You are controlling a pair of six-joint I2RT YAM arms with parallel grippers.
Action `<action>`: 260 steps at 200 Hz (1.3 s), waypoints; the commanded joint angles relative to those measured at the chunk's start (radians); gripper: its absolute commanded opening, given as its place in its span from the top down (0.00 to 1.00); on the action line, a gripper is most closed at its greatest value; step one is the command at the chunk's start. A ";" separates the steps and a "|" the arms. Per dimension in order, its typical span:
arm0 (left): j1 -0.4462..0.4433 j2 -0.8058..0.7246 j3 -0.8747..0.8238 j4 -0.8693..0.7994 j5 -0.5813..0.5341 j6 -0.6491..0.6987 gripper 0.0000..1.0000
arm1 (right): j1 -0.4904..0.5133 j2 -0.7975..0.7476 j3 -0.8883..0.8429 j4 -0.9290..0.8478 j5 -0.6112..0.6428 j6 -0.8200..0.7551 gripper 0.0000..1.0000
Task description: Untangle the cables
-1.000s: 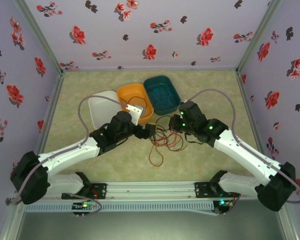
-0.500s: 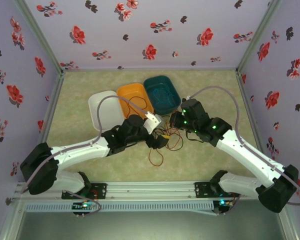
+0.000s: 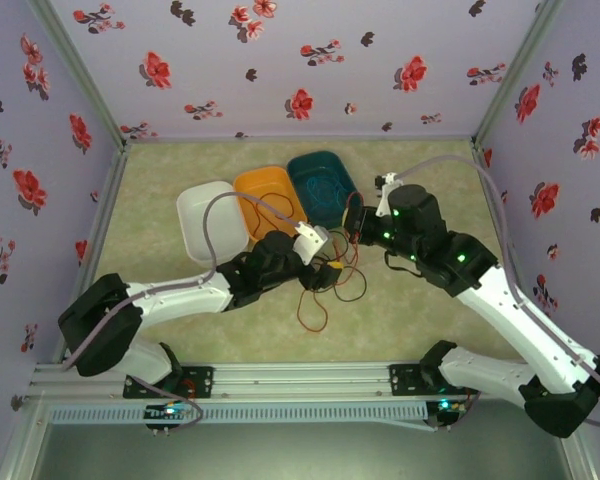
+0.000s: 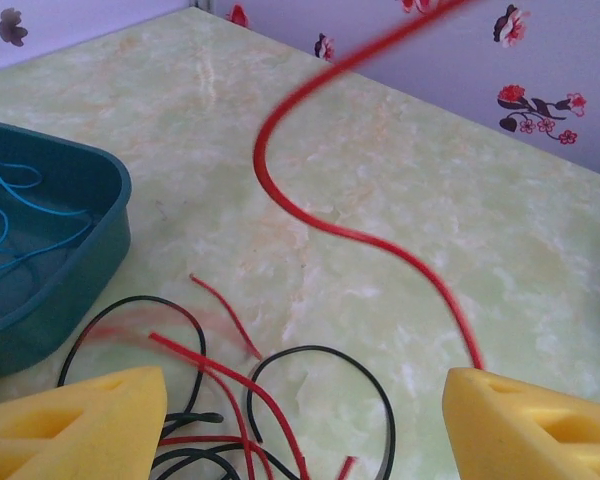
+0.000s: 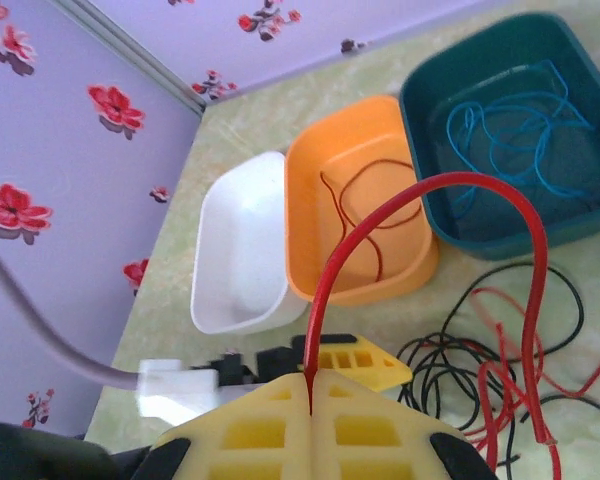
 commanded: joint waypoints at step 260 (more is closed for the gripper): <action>0.106 -0.553 -0.080 -0.438 -0.584 -0.203 0.00 | 0.005 0.406 0.793 -0.175 0.077 -0.414 1.00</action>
